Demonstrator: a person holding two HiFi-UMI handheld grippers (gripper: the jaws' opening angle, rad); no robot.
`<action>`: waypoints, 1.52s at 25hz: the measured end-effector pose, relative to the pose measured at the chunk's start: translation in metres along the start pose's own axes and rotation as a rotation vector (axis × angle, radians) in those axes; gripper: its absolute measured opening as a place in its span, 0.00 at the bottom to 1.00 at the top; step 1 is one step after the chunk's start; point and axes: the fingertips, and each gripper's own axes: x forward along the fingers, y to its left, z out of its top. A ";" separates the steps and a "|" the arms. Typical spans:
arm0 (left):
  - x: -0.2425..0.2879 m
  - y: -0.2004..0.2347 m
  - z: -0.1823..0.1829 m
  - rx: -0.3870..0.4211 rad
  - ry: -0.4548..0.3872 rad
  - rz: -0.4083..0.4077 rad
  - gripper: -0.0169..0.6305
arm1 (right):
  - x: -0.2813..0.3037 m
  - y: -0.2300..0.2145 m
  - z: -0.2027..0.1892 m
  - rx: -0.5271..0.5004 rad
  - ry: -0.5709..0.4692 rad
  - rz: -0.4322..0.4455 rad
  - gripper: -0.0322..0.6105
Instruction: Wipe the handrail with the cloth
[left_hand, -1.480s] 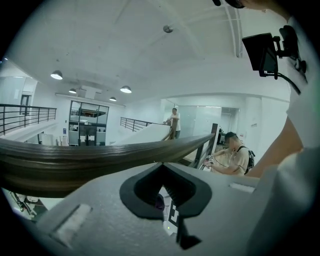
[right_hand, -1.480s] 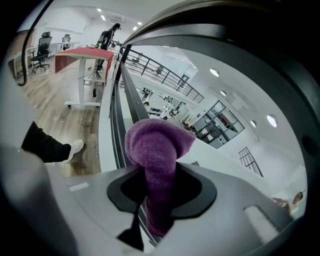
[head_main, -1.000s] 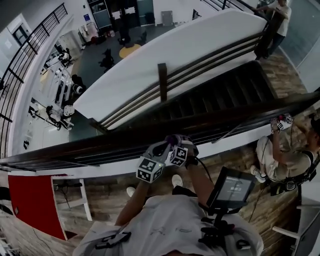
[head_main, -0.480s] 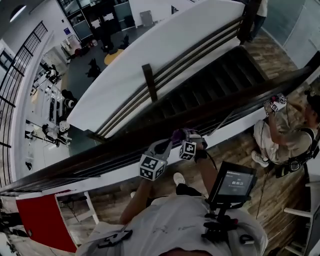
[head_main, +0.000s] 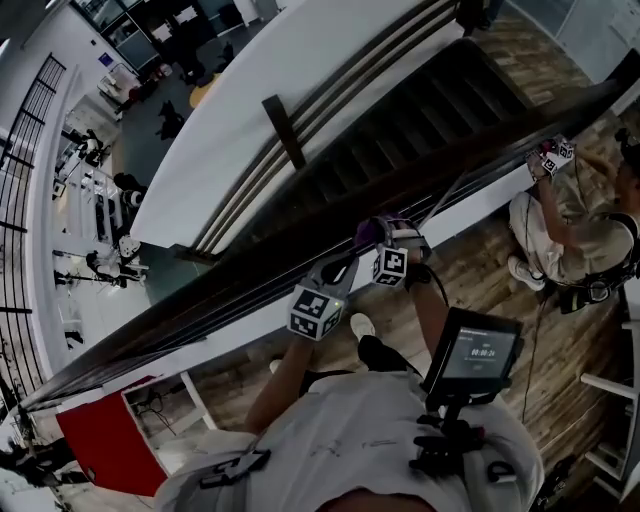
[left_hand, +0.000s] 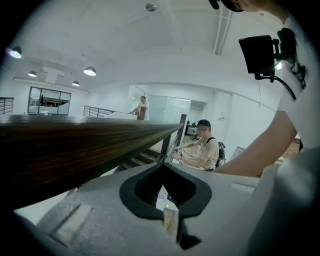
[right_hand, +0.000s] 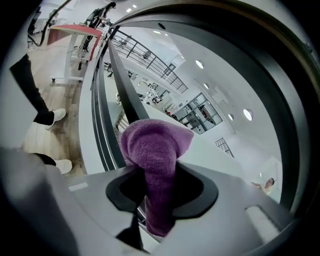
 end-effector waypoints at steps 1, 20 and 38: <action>0.005 -0.003 0.000 0.001 0.005 -0.008 0.03 | -0.001 -0.003 -0.006 -0.005 0.005 -0.008 0.23; 0.053 -0.026 -0.009 -0.013 0.056 -0.063 0.03 | 0.019 -0.096 -0.203 -0.139 0.377 0.042 0.42; -0.139 0.058 -0.061 -0.187 -0.092 0.273 0.03 | -0.033 -0.003 -0.061 0.307 0.164 0.115 0.21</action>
